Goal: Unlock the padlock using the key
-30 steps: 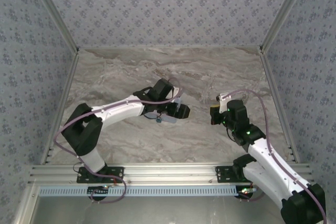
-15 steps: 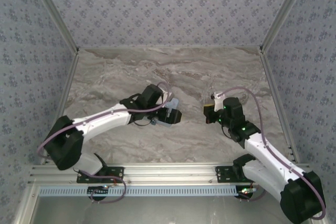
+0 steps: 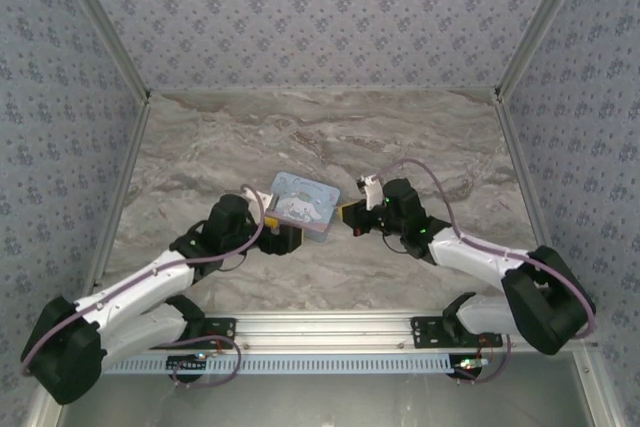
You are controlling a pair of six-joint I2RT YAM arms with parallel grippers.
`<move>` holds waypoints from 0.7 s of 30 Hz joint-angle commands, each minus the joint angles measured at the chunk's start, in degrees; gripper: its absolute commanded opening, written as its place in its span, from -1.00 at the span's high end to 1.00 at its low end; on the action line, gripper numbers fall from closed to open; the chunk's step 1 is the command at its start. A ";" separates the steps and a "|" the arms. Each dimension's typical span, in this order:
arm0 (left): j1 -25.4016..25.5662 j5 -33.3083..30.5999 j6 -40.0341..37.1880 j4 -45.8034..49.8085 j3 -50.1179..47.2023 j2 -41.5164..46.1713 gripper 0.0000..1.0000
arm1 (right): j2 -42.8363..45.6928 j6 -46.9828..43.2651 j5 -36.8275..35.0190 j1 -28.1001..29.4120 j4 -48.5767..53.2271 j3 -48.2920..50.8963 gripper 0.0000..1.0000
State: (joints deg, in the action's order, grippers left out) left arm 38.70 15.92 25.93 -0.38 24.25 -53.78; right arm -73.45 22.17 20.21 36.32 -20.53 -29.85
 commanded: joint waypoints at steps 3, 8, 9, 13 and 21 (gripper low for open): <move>-0.20 -4.02 -3.01 -5.92 -6.01 4.67 -0.92 | -5.13 4.29 -2.21 2.16 -6.57 -3.49 1.00; -0.52 -1.77 -4.36 -4.75 -6.29 1.66 -0.93 | -8.65 5.67 -3.66 2.62 -7.42 -4.41 1.00; -0.90 -0.29 -4.25 -5.99 -6.44 0.05 -0.93 | -9.02 5.74 -3.76 2.69 -7.41 -4.52 1.00; -1.96 3.04 -4.87 -11.69 -6.11 -7.91 -0.81 | -9.76 5.85 -5.42 2.64 -5.75 -4.66 1.00; -1.97 0.50 -9.60 -19.91 -5.53 -18.19 -0.68 | -10.01 4.64 -7.37 2.98 -4.08 -4.57 1.00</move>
State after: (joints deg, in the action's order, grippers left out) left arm 36.95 16.86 19.42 -14.31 17.78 -70.59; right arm -82.78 27.05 14.52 38.79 -25.45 -32.95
